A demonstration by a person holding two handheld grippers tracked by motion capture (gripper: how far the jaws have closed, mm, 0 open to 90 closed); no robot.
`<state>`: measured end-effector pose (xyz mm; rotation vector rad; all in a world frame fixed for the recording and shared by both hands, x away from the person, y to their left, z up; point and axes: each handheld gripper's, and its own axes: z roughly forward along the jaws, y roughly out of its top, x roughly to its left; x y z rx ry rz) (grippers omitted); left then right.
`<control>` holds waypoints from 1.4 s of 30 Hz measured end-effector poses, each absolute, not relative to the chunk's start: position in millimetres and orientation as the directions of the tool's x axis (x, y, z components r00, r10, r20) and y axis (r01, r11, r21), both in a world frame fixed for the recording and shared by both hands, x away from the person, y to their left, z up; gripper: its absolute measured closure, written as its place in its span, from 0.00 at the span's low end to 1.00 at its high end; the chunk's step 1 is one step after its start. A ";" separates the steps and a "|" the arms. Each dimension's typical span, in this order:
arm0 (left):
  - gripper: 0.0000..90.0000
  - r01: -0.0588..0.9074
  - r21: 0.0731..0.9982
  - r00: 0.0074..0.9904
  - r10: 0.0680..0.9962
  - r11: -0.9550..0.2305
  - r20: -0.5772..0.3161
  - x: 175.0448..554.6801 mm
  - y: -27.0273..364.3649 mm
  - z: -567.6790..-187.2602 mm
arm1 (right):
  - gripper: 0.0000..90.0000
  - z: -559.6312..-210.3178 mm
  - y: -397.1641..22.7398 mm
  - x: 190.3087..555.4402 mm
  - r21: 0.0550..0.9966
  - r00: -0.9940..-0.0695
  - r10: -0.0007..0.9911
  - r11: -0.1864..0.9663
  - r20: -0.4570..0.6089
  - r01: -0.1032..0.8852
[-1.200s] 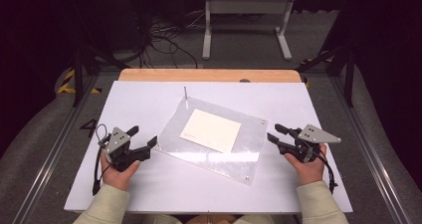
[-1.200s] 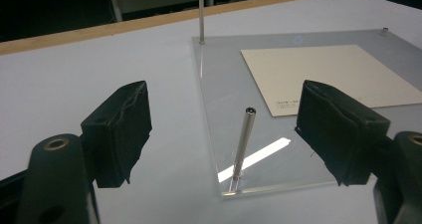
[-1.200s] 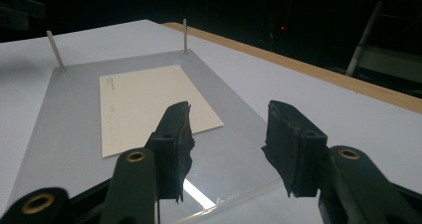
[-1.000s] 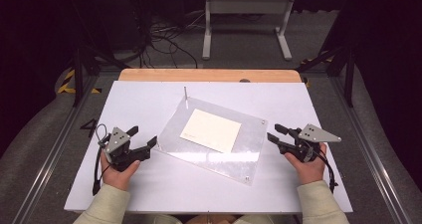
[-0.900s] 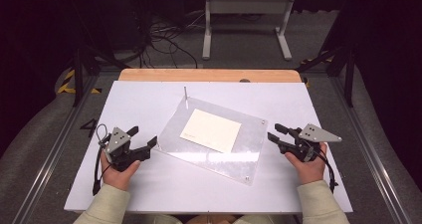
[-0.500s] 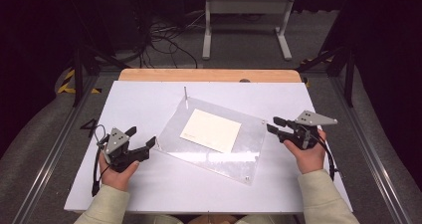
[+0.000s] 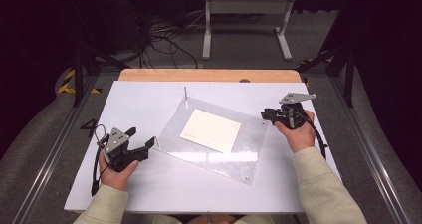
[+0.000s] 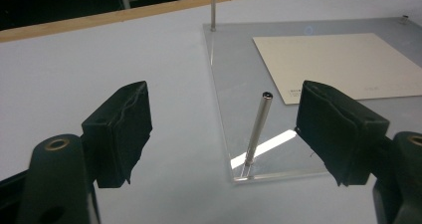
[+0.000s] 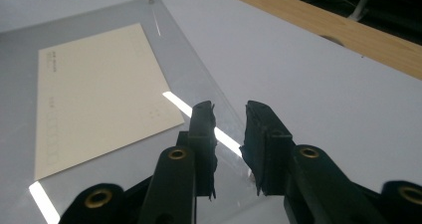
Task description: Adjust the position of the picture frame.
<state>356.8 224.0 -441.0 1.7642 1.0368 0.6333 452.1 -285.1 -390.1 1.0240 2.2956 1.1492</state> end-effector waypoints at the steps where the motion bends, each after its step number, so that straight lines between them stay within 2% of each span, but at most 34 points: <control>1: 0.25 0.365 0.913 0.504 0.863 -0.180 -0.031 357.0 224.1 -441.1 | 0.81 -392.1 -284.8 455.7 0.793 -0.659 0.752 0.409 -0.014 0.451; 9: 0.25 0.372 0.910 0.502 0.864 -0.182 -0.032 357.5 225.3 -441.4 | 0.81 -414.1 -286.1 474.6 0.731 -0.629 0.777 0.433 -0.006 0.527; 19: 0.25 0.377 0.908 0.500 0.865 -0.184 -0.033 357.8 226.0 -441.8 | 0.87 -432.1 -284.2 483.9 0.662 -0.630 0.777 0.483 -0.022 0.573; 21: 0.25 0.380 0.907 0.500 0.865 -0.183 -0.035 358.0 225.8 -442.1 | 0.91 -434.0 -283.4 484.3 0.650 -0.635 0.772 0.491 -0.016 0.580; 30: 0.25 0.381 0.906 0.499 0.866 -0.182 -0.036 358.2 226.4 -442.0 | 0.92 -433.1 -282.4 478.2 0.635 -0.676 0.736 0.537 -0.030 0.556; 42: 0.25 0.398 0.905 0.447 0.893 -0.153 -0.046 356.9 236.6 -440.0 | 0.92 -429.7 -260.5 437.2 0.580 -0.827 0.562 0.684 -0.031 0.442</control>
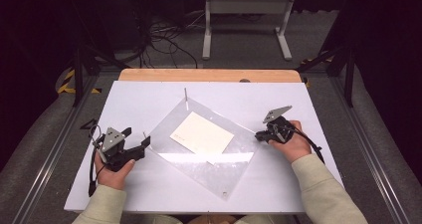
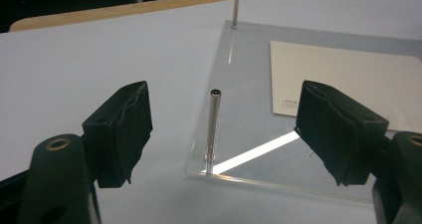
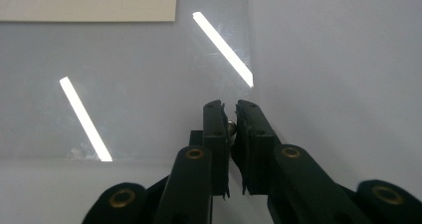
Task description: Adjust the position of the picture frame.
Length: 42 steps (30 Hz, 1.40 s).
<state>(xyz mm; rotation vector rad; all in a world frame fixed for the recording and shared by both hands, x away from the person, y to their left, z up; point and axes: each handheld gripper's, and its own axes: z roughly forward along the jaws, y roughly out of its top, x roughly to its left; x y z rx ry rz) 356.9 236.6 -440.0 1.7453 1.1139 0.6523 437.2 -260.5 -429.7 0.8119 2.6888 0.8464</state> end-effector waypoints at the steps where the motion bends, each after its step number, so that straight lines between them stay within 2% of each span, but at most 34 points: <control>1: 0.26 0.401 0.904 0.436 0.899 -0.151 -0.043 357.0 238.0 -440.1 | 0.92 -429.4 -257.8 434.0 0.576 -0.834 0.551 0.693 -0.033 0.434; 12: 0.31 0.476 0.868 0.347 0.937 -0.140 -0.039 365.4 248.7 -447.3 | 0.92 -434.4 -236.3 398.8 0.612 -0.887 0.461 0.704 -0.008 0.360; 16: 0.36 0.488 0.864 0.300 0.954 -0.129 -0.027 375.5 248.1 -449.1 | 0.92 -436.2 -235.6 396.2 0.627 -0.886 0.464 0.691 -0.002 0.360; 19: 0.47 0.487 0.860 0.277 0.961 -0.154 0.015 382.4 243.1 -449.5 | 0.92 -436.5 -235.8 396.4 0.629 -0.884 0.467 0.687 0.001 0.363; 20: 0.54 0.498 0.852 0.287 0.958 -0.162 0.014 385.0 242.3 -449.3 | 0.92 -436.5 -235.6 396.1 0.629 -0.885 0.466 0.688 -0.001 0.362; 24: 0.81 0.522 0.840 0.306 0.952 -0.150 -0.021 393.9 241.7 -449.4 | 0.92 -436.9 -235.4 395.6 0.632 -0.884 0.468 0.686 -0.006 0.360; 25: 0.81 0.530 0.835 0.330 0.943 -0.150 -0.040 397.1 241.7 -448.6 | 0.92 -436.9 -235.4 395.6 0.632 -0.884 0.468 0.686 -0.006 0.360; 26: 0.93 0.532 0.832 0.346 0.937 -0.158 -0.044 398.9 239.7 -448.3 | 0.92 -437.3 -236.1 395.6 0.636 -0.883 0.469 0.683 -0.003 0.360; 27: 0.94 0.527 0.830 0.333 0.943 -0.186 0.000 400.0 234.7 -447.5 | 0.92 -437.4 -236.2 395.4 0.637 -0.883 0.469 0.682 -0.003 0.360; 32: 0.94 0.541 0.827 0.333 0.942 -0.153 -0.044 405.4 236.2 -443.3 | 0.92 -437.7 -235.2 393.3 0.639 -0.882 0.471 0.683 -0.016 0.353; 34: 0.94 0.516 0.836 0.332 0.943 -0.185 0.003 413.2 229.0 -433.4 | 0.92 -438.1 -235.3 391.4 0.641 -0.881 0.472 0.682 -0.019 0.352; 42: 0.92 0.466 0.871 0.344 0.939 -0.157 -0.014 442.3 209.5 -410.6 | 0.92 -438.0 -235.2 375.1 0.635 -0.890 0.455 0.697 -0.031 0.334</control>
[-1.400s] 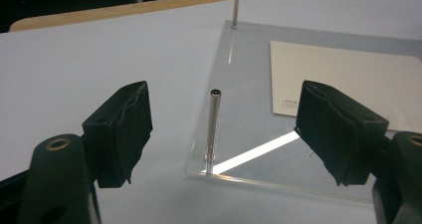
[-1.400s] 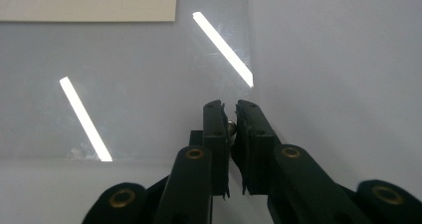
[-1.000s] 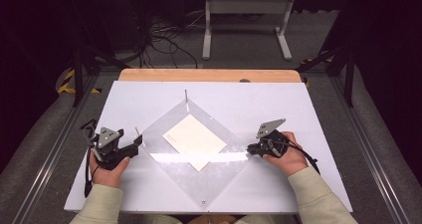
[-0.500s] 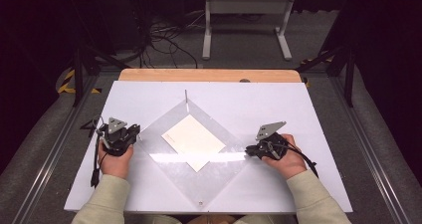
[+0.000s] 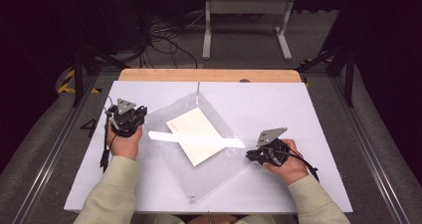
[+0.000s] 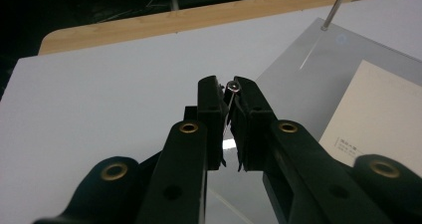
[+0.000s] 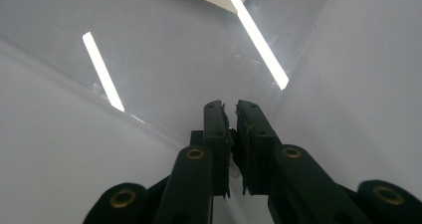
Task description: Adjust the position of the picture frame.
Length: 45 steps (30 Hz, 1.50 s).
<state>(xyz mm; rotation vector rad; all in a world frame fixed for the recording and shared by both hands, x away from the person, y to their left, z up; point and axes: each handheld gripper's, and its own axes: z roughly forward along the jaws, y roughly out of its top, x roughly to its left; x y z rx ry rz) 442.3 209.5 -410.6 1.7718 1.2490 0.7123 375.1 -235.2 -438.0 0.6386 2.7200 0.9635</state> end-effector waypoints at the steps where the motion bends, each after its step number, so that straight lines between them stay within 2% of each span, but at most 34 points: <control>1: 0.92 0.466 0.871 0.344 0.939 -0.157 -0.014 442.3 209.5 -410.6 | 0.92 -438.0 -235.2 375.1 0.635 -0.890 0.455 0.697 -0.031 0.334; 11: 0.91 0.430 0.878 0.413 0.910 -0.210 0.016 469.1 169.0 -393.8 | 0.92 -436.7 -233.8 334.2 0.612 -0.912 0.407 0.734 -0.050 0.294; 15: 0.90 0.425 0.886 0.442 0.897 -0.186 -0.023 480.8 154.3 -394.6 | 0.92 -436.9 -232.7 317.6 0.609 -0.920 0.389 0.741 -0.049 0.282; 19: 0.91 0.427 0.878 0.477 0.879 -0.215 -0.016 494.9 135.4 -401.4 | 0.92 -437.1 -230.3 305.8 0.608 -0.928 0.369 0.748 -0.046 0.267; 25: 0.92 0.464 0.840 0.514 0.858 -0.281 0.003 507.5 116.3 -416.9 | 0.93 -438.7 -226.9 292.0 0.620 -0.943 0.332 0.741 -0.008 0.256; 26: 0.92 0.498 0.823 0.523 0.852 -0.273 -0.034 510.9 115.7 -424.4 | 0.99 -440.8 -225.5 291.2 0.635 -0.948 0.318 0.730 0.011 0.253; 27: 0.92 0.498 0.823 0.523 0.852 -0.273 -0.034 510.9 115.7 -424.4 | 0.99 -440.8 -225.5 291.2 0.635 -0.948 0.318 0.730 0.011 0.253; 29: 0.91 0.514 0.804 0.529 0.848 -0.299 -0.023 512.2 114.4 -431.6 | 0.99 -445.1 -219.8 289.7 0.656 -0.959 0.263 0.706 0.107 0.267; 30: 0.88 0.507 0.809 0.539 0.842 -0.296 -0.030 512.2 116.1 -433.2 | 0.99 -445.3 -214.4 286.3 0.661 -0.965 0.249 0.712 0.081 0.239; 33: 0.79 0.509 0.821 0.540 0.839 -0.257 -0.072 507.3 121.0 -431.6 | 0.92 -441.7 -209.7 284.0 0.639 -0.968 0.250 0.739 0.031 0.212; 36: 0.64 0.493 0.828 0.548 0.835 -0.266 -0.058 496.1 126.7 -426.9 | 0.89 -441.9 -216.0 287.2 0.659 -0.961 0.276 0.717 0.031 0.227; 39: 0.61 0.461 0.843 0.570 0.821 -0.276 -0.043 476.3 135.1 -423.1 | 0.87 -437.0 -220.3 288.0 0.691 -0.957 0.288 0.686 0.030 0.228; 44: 0.62 0.388 0.862 0.666 0.746 -0.326 -0.017 424.0 148.9 -417.4 | 0.86 -433.7 -231.9 289.6 0.692 -0.946 0.323 0.680 0.015 0.243; 45: 0.62 0.388 0.862 0.666 0.746 -0.326 -0.017 424.0 148.9 -417.4 | 0.86 -433.7 -231.9 289.6 0.692 -0.946 0.323 0.680 0.015 0.243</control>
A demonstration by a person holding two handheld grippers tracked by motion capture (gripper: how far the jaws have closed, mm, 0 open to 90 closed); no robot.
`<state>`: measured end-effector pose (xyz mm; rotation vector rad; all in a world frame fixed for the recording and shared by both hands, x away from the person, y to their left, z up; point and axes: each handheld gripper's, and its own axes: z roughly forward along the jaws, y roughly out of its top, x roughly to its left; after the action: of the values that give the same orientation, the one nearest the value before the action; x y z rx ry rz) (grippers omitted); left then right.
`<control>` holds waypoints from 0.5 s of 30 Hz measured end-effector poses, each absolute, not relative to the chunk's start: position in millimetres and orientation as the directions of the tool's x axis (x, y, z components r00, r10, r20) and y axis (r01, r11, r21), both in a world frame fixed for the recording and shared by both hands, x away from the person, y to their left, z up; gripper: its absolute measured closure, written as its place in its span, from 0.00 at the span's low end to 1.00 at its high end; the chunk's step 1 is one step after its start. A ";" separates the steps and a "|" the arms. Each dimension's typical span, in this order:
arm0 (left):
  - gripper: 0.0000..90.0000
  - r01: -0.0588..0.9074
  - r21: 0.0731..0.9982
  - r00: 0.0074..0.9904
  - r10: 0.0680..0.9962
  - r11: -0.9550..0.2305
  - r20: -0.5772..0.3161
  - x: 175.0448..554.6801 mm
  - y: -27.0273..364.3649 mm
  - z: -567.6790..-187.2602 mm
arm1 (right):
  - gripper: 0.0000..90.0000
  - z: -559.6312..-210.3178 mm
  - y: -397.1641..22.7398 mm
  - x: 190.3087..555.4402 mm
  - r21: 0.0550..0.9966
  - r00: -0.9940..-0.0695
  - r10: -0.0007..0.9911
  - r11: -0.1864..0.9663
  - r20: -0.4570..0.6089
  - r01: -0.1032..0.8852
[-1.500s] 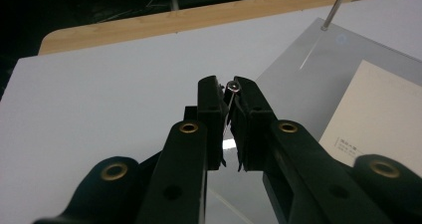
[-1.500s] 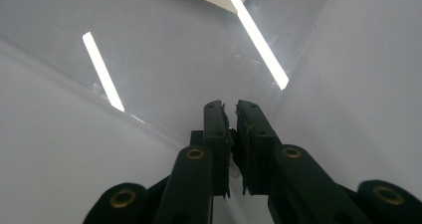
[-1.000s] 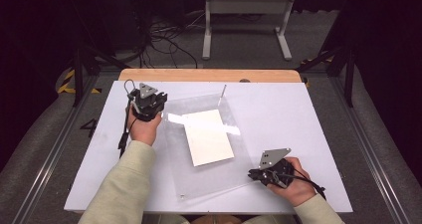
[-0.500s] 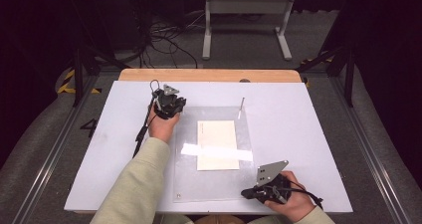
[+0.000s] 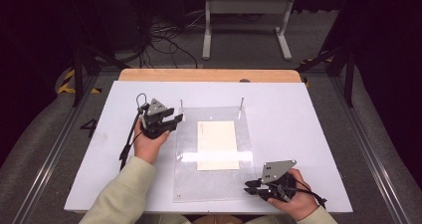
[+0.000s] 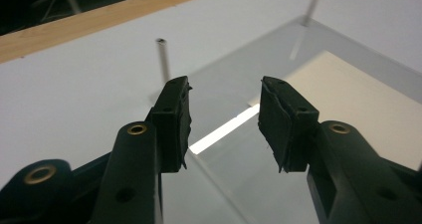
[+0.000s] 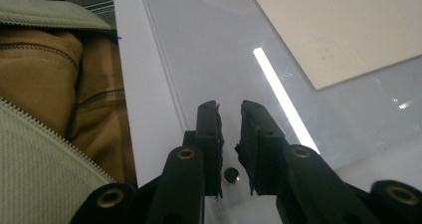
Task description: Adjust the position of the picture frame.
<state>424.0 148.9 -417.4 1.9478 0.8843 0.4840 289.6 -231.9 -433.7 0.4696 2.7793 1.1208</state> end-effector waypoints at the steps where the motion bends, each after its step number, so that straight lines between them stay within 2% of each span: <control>1: 0.62 0.379 0.860 0.684 0.730 -0.343 -0.011 415.1 149.8 -417.4 | 0.86 -433.3 -234.6 289.8 0.693 -0.943 0.331 0.676 0.016 0.249; 3: 0.62 0.365 0.850 0.710 0.704 -0.380 0.010 400.7 152.4 -413.0 | 0.85 -432.6 -238.9 290.3 0.695 -0.938 0.345 0.671 0.015 0.258; 5: 0.62 0.373 0.864 0.737 0.673 -0.338 -0.054 385.8 158.8 -408.8 | 0.85 -431.3 -241.7 290.6 0.696 -0.935 0.354 0.669 0.009 0.260; 7: 0.63 0.374 0.866 0.750 0.657 -0.333 -0.072 380.9 160.0 -409.2 | 0.85 -431.2 -242.3 290.1 0.694 -0.936 0.352 0.672 0.005 0.257; 15: 0.67 0.357 0.813 0.866 0.489 -0.460 -0.104 335.5 163.9 -421.7 | 0.85 -433.9 -245.8 287.4 0.682 -0.941 0.338 0.684 0.015 0.257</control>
<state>335.5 163.9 -421.7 2.0989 0.6124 0.1773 287.4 -245.8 -433.9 0.4930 2.7796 1.1000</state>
